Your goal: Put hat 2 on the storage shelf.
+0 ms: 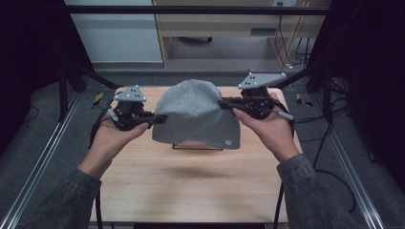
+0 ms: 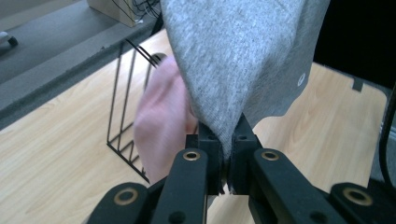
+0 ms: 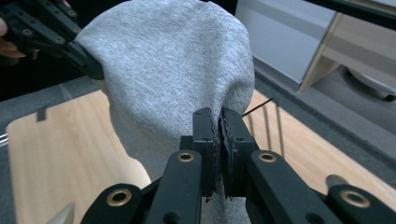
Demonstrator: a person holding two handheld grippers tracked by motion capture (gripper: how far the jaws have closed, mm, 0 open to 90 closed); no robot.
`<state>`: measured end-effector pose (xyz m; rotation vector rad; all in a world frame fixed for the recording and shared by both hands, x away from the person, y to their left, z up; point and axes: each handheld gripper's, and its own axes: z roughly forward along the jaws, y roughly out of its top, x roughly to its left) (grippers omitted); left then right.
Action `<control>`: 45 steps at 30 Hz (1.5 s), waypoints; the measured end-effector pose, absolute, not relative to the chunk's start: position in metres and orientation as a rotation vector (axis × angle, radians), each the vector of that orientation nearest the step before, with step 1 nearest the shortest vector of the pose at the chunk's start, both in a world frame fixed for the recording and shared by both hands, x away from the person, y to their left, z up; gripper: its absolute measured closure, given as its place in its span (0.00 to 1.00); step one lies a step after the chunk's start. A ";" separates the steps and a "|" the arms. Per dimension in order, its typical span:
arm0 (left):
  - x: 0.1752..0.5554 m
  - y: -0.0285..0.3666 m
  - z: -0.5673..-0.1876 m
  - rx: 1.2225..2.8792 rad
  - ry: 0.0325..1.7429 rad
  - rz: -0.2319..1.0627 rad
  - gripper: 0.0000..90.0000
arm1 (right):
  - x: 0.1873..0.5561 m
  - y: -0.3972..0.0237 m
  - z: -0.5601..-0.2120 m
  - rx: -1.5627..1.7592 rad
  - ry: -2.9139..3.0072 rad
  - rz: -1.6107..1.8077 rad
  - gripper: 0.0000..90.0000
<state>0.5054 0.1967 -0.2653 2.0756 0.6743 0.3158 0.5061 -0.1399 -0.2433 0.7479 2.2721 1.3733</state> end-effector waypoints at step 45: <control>0.607 0.168 -0.214 1.990 0.716 0.574 0.96 | 0.628 -0.146 -0.214 0.948 2.039 1.418 0.96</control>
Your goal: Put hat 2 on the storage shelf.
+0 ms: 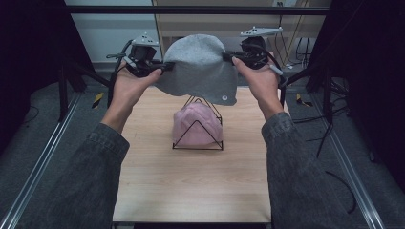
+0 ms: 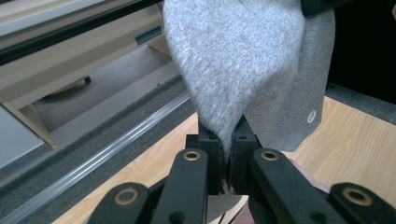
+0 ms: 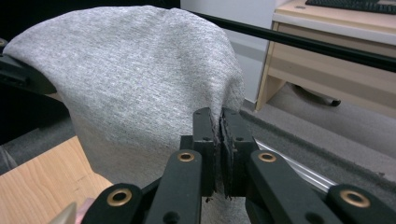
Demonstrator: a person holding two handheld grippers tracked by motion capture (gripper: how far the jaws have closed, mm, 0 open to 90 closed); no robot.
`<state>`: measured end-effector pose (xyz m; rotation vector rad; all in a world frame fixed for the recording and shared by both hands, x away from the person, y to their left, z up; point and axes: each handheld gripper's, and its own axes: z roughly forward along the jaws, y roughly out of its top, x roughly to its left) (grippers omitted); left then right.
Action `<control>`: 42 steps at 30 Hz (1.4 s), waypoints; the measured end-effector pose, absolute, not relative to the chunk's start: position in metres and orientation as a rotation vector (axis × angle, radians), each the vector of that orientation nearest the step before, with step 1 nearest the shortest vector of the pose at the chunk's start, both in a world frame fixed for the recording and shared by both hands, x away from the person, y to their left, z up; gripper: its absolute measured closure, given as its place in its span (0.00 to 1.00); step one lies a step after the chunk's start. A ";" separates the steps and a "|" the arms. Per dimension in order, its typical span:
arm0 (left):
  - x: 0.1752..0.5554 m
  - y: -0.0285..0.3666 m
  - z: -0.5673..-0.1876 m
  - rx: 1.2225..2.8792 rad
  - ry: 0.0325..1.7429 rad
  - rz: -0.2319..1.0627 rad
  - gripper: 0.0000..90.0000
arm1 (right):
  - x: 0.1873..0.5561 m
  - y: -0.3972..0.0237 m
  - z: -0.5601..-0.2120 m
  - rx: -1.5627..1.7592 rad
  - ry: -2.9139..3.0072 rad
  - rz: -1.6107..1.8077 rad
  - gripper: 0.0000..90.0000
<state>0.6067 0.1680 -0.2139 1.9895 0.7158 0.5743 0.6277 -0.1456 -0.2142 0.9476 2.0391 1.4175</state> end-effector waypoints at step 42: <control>0.622 0.160 -0.287 2.013 0.806 0.523 0.96 | 0.631 -0.151 -0.278 0.977 2.099 1.413 0.96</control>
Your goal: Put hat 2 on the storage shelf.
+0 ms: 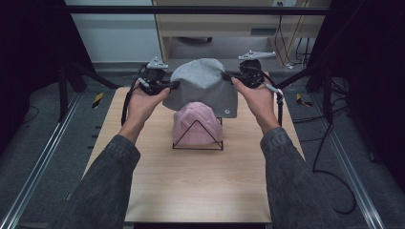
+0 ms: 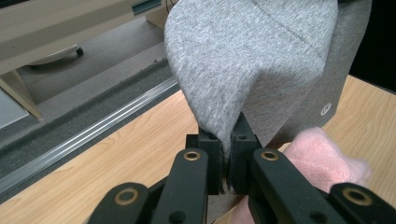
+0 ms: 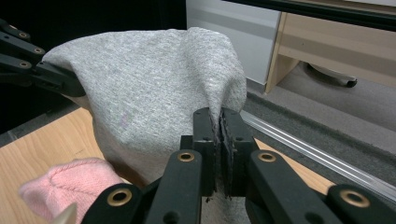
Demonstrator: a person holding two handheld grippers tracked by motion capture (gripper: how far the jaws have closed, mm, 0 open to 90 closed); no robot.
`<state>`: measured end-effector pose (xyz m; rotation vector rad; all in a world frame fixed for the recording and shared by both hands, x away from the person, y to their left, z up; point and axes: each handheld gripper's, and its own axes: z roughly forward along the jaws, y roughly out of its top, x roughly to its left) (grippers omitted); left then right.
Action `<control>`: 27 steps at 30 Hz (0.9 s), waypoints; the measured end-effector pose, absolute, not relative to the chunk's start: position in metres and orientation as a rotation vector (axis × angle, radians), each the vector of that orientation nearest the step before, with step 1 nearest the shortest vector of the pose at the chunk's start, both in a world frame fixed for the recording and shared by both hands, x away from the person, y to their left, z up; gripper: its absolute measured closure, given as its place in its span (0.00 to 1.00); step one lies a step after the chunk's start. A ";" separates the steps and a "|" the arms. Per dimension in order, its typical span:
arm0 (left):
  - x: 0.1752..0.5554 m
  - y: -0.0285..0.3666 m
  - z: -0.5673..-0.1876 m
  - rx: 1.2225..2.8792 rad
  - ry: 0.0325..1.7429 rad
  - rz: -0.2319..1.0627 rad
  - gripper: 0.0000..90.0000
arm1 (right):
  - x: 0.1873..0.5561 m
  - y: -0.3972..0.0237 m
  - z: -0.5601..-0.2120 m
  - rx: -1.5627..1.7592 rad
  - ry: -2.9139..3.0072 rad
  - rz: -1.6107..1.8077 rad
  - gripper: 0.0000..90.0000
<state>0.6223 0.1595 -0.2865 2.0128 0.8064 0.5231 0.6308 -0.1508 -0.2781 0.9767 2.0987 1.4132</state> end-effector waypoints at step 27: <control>0.616 0.167 -0.324 2.041 0.835 0.459 0.96 | 0.619 -0.146 -0.317 0.994 2.174 1.397 0.96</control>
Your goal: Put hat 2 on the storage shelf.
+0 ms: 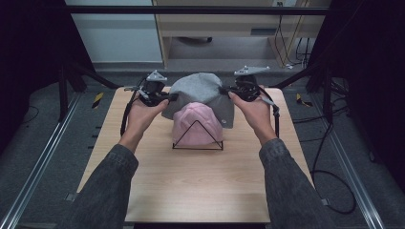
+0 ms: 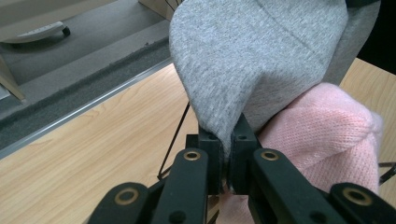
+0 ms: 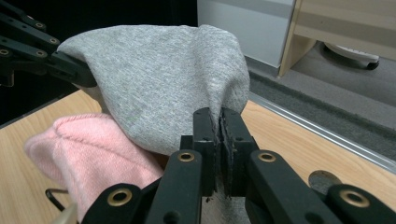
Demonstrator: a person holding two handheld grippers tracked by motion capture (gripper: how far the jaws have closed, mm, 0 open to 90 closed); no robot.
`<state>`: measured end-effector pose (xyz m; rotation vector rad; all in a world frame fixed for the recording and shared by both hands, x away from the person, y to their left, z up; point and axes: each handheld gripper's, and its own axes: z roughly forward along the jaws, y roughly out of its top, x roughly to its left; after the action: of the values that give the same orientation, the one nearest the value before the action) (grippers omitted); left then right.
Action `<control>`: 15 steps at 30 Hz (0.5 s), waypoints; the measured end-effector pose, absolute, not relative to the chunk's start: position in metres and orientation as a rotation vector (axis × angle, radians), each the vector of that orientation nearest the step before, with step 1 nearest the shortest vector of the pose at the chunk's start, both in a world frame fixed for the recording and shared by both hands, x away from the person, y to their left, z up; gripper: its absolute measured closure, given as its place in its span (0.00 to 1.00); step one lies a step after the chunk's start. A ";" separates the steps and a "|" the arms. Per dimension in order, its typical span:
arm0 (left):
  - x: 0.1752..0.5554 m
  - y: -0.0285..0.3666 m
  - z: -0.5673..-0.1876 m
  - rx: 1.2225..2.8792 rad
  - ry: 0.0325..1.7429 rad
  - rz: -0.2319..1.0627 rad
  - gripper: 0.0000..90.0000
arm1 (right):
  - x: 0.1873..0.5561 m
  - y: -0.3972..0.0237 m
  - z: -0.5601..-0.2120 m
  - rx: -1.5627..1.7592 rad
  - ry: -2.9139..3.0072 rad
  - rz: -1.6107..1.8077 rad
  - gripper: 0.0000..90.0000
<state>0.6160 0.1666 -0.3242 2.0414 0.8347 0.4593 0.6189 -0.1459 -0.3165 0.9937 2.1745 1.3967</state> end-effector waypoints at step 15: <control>0.608 0.170 -0.340 2.051 0.833 0.446 0.96 | 0.604 -0.150 -0.331 0.983 2.196 1.396 0.96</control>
<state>0.6085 0.1701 -0.3396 2.0508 0.8328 0.4456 0.6044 -0.1501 -0.3311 0.9828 2.1960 1.3961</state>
